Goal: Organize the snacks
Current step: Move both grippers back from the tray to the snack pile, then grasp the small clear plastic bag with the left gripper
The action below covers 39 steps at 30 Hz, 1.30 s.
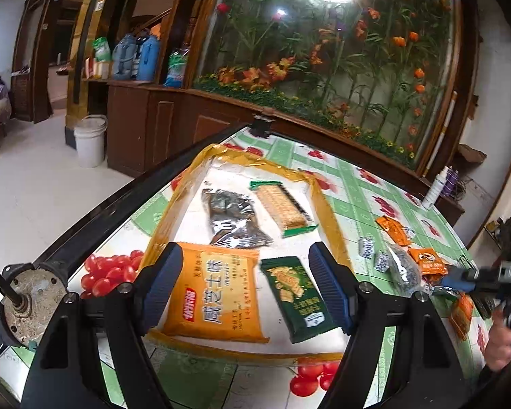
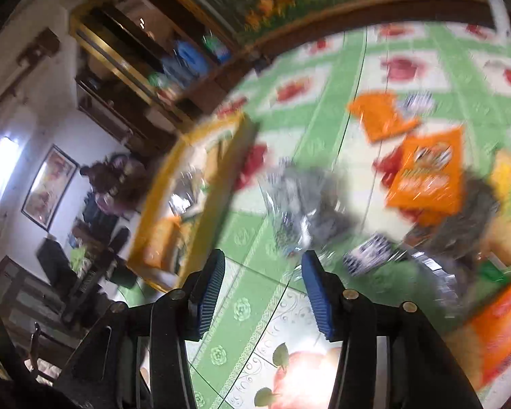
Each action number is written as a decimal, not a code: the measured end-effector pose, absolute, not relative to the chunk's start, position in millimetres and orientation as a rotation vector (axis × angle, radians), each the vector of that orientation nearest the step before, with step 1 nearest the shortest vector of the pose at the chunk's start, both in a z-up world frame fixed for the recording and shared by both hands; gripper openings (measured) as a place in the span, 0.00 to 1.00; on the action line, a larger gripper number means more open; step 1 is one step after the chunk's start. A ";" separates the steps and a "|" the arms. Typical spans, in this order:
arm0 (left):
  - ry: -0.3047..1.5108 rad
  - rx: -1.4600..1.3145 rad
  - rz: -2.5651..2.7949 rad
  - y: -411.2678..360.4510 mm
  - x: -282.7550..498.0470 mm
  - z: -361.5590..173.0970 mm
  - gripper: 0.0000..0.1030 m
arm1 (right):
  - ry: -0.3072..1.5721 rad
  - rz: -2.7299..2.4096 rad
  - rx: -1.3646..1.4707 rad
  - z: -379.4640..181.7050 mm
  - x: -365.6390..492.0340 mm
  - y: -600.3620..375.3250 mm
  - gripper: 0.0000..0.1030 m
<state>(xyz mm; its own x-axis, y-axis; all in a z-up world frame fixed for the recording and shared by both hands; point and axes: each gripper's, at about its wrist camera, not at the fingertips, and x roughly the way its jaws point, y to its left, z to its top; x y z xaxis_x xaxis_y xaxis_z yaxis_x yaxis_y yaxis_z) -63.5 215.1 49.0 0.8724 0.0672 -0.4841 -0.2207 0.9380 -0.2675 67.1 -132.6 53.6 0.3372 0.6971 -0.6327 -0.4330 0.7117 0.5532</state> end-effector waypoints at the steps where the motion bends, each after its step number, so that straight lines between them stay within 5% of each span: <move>1: 0.486 -0.321 0.144 212.4 -64.6 50.3 0.74 | 0.948 0.735 0.317 58.0 67.0 -140.2 0.48; 9: 0.521 -0.245 -0.046 139.4 -47.6 98.6 0.74 | 0.890 0.522 0.512 64.3 83.8 -203.7 0.48; 11: 0.592 -0.213 -0.117 108.6 -32.0 103.7 0.83 | 0.860 0.473 0.545 70.8 85.7 -216.5 0.49; 19: 0.971 -0.175 -0.093 23.4 54.0 60.4 0.82 | 0.792 0.390 0.604 80.2 81.4 -234.4 0.49; 27: 1.022 -0.090 0.019 -6.5 98.9 25.4 0.82 | 0.797 0.407 0.600 79.9 81.9 -230.1 0.49; 31: 0.970 -0.155 -0.027 6.4 89.4 23.3 0.56 | 0.827 0.445 0.571 78.9 80.1 -219.5 0.49; 39: 0.920 -0.165 -0.084 30.3 35.4 43.2 0.49 | 0.920 0.532 0.448 62.7 78.6 -180.8 0.49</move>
